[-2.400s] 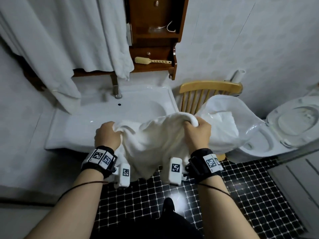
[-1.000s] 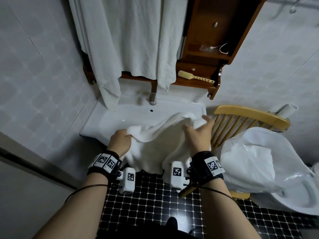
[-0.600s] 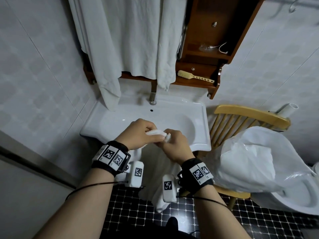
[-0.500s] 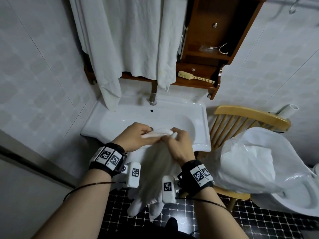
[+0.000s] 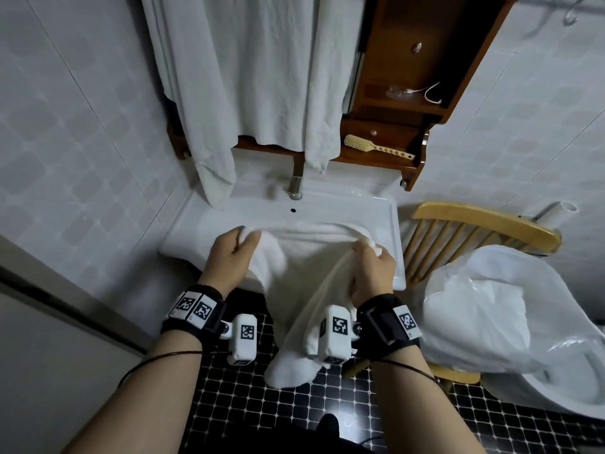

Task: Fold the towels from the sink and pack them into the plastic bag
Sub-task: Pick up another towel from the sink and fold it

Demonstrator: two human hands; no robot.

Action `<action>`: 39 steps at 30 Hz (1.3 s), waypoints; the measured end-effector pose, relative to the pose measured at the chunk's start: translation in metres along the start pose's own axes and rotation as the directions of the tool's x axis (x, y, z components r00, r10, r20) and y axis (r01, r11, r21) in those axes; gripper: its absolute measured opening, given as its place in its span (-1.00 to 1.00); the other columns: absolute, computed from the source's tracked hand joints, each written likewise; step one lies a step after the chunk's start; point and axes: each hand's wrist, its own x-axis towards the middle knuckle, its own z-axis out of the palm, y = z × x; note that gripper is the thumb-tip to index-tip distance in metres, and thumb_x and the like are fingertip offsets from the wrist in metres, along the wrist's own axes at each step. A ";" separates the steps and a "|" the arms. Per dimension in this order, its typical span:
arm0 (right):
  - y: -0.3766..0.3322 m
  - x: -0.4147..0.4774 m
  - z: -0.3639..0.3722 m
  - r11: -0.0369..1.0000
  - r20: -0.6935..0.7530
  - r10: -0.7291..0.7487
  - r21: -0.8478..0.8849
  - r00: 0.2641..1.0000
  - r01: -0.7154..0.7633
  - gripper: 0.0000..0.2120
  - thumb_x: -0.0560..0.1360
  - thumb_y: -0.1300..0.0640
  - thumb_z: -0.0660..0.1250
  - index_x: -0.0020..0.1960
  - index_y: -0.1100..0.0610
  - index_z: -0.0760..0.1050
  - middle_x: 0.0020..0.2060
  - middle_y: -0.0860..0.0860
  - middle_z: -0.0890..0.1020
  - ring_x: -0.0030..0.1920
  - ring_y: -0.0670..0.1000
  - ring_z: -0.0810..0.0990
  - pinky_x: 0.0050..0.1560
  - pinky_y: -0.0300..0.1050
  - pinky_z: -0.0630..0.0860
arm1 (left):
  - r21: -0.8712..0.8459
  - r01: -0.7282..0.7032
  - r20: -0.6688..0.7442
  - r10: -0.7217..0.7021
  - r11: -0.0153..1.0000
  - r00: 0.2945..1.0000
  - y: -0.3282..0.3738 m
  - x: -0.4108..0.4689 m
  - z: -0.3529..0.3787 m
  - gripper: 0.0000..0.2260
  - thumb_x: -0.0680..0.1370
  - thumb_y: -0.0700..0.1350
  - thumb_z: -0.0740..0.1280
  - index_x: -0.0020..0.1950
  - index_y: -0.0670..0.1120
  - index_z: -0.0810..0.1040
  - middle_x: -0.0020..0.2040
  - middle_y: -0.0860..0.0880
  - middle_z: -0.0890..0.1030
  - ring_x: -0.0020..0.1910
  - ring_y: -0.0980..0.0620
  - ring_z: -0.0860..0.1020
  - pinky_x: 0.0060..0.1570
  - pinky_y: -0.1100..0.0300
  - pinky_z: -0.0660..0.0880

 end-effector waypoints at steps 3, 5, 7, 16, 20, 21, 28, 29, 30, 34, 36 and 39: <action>-0.001 0.001 0.001 0.999 0.057 0.052 -0.003 0.997 -0.052 -0.83 0.51 0.19 0.40 0.05 0.02 0.48 -0.29 0.07 0.53 -0.29 0.08 0.52 -0.28 -0.11 0.48 | -0.016 -0.059 -0.066 0.058 0.998 0.996 0.027 -0.007 0.009 -0.54 0.73 0.11 0.23 -0.28 -0.07 0.22 -0.38 -0.01 0.24 -0.41 0.12 0.25 -0.39 0.22 0.21; -0.001 0.000 0.002 0.997 0.109 0.078 0.004 0.991 -0.079 -0.71 0.58 0.26 0.37 0.26 0.06 0.49 -0.15 0.14 0.59 -0.22 0.10 0.60 -0.21 -0.07 0.56 | 0.018 -0.105 -0.026 0.105 0.994 0.994 0.036 -0.008 0.016 -0.55 0.74 0.10 0.20 -0.28 -0.05 0.22 -0.38 0.03 0.28 -0.40 0.10 0.27 -0.32 0.16 0.25; -0.003 -0.002 0.001 0.996 0.167 0.093 -0.009 0.982 -0.093 -0.76 0.62 0.32 0.32 0.23 0.13 0.60 -0.12 0.18 0.62 -0.20 0.10 0.63 -0.18 -0.10 0.60 | 0.054 -0.145 0.030 0.143 0.988 0.989 0.037 -0.008 0.024 -0.60 0.75 0.07 0.18 -0.25 -0.03 0.29 -0.39 0.09 0.35 -0.36 0.07 0.35 -0.22 0.06 0.33; -0.031 -0.020 0.002 0.933 0.343 0.221 0.197 0.913 -0.300 -0.69 0.71 0.28 0.10 0.26 0.13 0.58 -0.06 0.18 0.47 -0.47 0.00 0.62 -0.50 -0.21 0.55 | -0.010 -0.217 0.309 0.210 0.976 0.927 0.040 -0.012 0.037 -0.65 0.41 0.19 0.61 0.00 0.07 0.57 -0.06 0.01 0.60 -0.10 0.06 0.57 -0.08 0.19 0.50; -0.037 -0.031 0.005 0.893 0.423 0.202 0.291 0.883 -0.344 -0.73 0.74 0.29 0.11 0.18 0.13 0.57 0.05 0.20 0.54 -0.13 0.17 0.69 -0.14 0.05 0.73 | 0.159 -0.188 0.404 0.110 0.969 0.908 0.039 -0.017 0.037 -0.46 0.23 0.15 0.71 0.12 0.16 0.59 0.12 0.14 0.62 0.12 0.20 0.59 0.13 0.17 0.54; -0.036 -0.033 0.006 0.897 0.442 0.199 0.278 0.875 -0.344 -0.74 0.73 0.27 0.12 0.16 0.10 0.57 0.15 0.24 0.56 -0.04 0.21 0.68 -0.06 0.09 0.71 | 0.176 -0.181 0.425 0.091 0.968 0.901 0.042 -0.020 0.037 -0.47 0.25 0.09 0.72 0.13 0.09 0.61 0.11 0.11 0.64 0.10 0.19 0.60 0.09 0.15 0.56; -0.037 -0.032 0.014 0.879 0.422 0.157 0.352 0.893 -0.322 -0.77 0.72 0.29 0.14 0.20 0.12 0.54 -0.20 0.11 0.58 -0.40 -0.03 0.63 -0.35 -0.20 0.62 | 0.350 -0.166 0.457 -0.013 0.922 0.890 0.023 -0.017 0.037 -0.71 0.52 0.05 0.52 -0.16 -0.15 0.57 -0.19 -0.07 0.65 -0.17 -0.05 0.65 -0.16 0.03 0.54; -0.036 -0.031 0.014 0.882 0.421 0.141 0.358 0.896 -0.307 -0.80 0.72 0.28 0.17 0.22 0.14 0.55 -0.29 0.08 0.57 -0.42 -0.02 0.63 -0.36 -0.20 0.61 | 0.320 -0.153 0.439 -0.003 0.935 0.898 0.021 -0.016 0.036 -0.71 0.58 0.05 0.46 -0.16 -0.15 0.55 -0.23 -0.08 0.64 -0.21 -0.07 0.65 -0.19 0.02 0.54; -0.035 -0.031 0.015 0.882 0.422 0.125 0.366 0.898 -0.296 -0.80 0.71 0.26 0.20 0.25 0.15 0.55 -0.32 0.07 0.57 -0.41 -0.01 0.64 -0.35 -0.18 0.62 | 0.283 -0.132 0.415 0.003 0.950 0.910 0.021 -0.017 0.034 -0.70 0.63 0.07 0.40 -0.14 -0.14 0.54 -0.26 -0.06 0.63 -0.25 -0.07 0.64 -0.23 0.04 0.54; -0.031 -0.026 0.015 0.870 0.459 0.100 0.390 0.883 -0.301 -0.77 0.67 0.22 0.23 0.29 0.15 0.54 0.05 0.18 0.57 -0.18 0.11 0.71 0.10 0.04 0.69 | 0.158 -0.076 0.360 0.014 0.984 0.933 0.021 -0.015 0.024 -0.58 0.68 0.22 0.27 -0.09 -0.12 0.57 -0.33 -0.09 0.65 -0.35 -0.07 0.65 -0.26 -0.01 0.59; -0.027 -0.024 0.013 0.886 0.463 0.075 0.375 0.883 -0.272 -0.69 0.63 0.29 0.16 0.31 0.18 0.52 0.01 0.20 0.62 -0.13 0.14 0.74 0.21 0.13 0.65 | 0.073 -0.072 0.348 0.043 0.995 0.936 0.025 -0.017 0.018 -0.44 0.65 0.32 0.24 -0.14 -0.18 0.58 -0.34 -0.06 0.60 -0.34 -0.03 0.61 -0.22 0.05 0.52; -0.012 -0.020 0.010 0.976 0.429 -0.042 0.211 0.902 -0.054 -0.51 0.51 0.45 0.12 0.34 0.12 0.50 -0.04 0.18 0.67 0.00 0.24 0.76 0.10 0.11 0.68 | -0.085 -0.005 0.316 0.032 0.996 0.948 0.033 -0.017 0.013 -0.21 0.51 0.49 0.23 -0.08 -0.31 0.60 -0.24 -0.13 0.68 -0.21 -0.02 0.64 -0.09 0.08 0.51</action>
